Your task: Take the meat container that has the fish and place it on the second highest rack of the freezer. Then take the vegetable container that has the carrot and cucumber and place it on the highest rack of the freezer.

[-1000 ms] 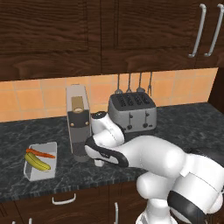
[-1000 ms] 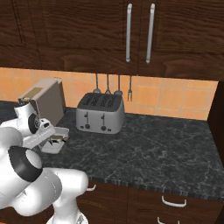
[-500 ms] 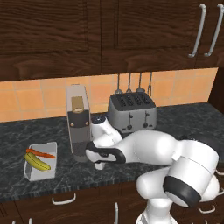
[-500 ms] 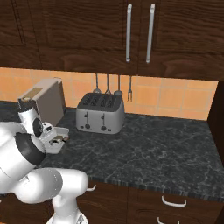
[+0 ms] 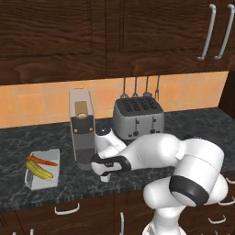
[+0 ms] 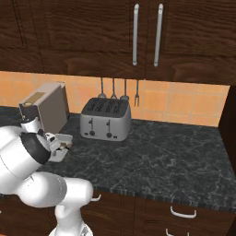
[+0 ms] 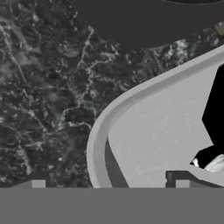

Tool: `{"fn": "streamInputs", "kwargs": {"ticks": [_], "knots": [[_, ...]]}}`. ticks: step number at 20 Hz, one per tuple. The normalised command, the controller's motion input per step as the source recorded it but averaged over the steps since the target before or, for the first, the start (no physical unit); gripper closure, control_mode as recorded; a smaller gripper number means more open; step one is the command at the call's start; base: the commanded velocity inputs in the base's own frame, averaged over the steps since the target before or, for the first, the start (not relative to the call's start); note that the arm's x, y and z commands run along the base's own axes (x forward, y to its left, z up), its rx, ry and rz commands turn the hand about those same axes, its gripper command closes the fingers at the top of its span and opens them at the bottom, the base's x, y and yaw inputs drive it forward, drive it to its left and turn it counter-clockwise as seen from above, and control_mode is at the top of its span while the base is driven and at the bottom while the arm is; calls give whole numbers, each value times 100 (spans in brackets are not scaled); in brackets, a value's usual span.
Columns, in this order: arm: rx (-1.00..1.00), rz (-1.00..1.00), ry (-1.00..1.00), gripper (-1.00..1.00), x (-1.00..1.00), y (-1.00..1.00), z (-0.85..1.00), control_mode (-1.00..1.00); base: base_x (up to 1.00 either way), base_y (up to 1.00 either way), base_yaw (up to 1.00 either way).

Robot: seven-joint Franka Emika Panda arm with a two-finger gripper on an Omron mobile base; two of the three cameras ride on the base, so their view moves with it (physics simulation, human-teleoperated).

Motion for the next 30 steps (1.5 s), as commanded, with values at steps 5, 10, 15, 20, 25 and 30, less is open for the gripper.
{"fn": "streamInputs", "kwargs": {"ticks": [5,10,15,20,25,30], "knots": [[0,3,0,100,4,0,-10,-100,0,0,0],[0,3,0,100,8,0,-2,-100,0,0,0],[0,0,0,100,5,0,1,-100,0,0,0],[0,0,-15,100,-21,-1,57,-100,0,0,0],[0,0,-21,100,-40,-20,67,-100,0,0,0],[1,0,0,100,-33,-59,74,-100,0,0,0]]}}
